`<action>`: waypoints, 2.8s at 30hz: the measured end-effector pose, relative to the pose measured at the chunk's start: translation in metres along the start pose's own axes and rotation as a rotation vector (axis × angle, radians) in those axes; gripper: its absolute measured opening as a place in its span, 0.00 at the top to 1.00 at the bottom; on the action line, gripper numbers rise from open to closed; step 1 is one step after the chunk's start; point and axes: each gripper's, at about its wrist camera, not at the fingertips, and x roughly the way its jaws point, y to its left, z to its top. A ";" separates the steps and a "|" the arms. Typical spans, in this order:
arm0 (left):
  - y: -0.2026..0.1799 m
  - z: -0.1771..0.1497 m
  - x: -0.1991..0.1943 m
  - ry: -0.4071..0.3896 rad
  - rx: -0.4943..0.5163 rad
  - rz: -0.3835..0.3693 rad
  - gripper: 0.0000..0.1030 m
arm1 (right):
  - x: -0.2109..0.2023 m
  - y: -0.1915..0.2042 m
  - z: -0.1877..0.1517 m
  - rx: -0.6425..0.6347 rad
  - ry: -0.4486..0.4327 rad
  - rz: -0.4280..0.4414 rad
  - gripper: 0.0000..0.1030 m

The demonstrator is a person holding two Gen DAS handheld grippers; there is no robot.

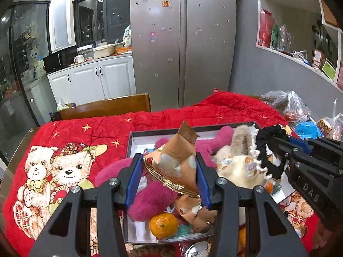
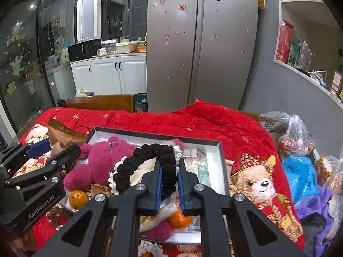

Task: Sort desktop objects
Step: 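Lift and carry the candy in left gripper while right gripper carries the scrunchie over the box, then open left gripper to drop the candy in the box while right gripper releases the scrunchie, then withdraw both grippers from the box back over the pile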

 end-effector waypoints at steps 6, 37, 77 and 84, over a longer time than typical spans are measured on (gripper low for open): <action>-0.005 -0.006 0.006 0.021 0.024 -0.004 0.54 | 0.007 0.013 -0.003 -0.029 0.021 0.007 0.88; -0.002 -0.001 0.006 0.021 0.040 0.071 0.05 | 0.012 0.004 -0.002 0.024 0.035 0.046 0.44; 0.016 -0.005 -0.170 -0.164 -0.027 0.010 0.00 | -0.123 0.007 -0.003 0.015 -0.118 0.039 0.25; 0.022 -0.064 -0.185 -0.110 -0.021 -0.021 0.00 | -0.167 0.002 -0.043 0.032 -0.132 -0.003 0.25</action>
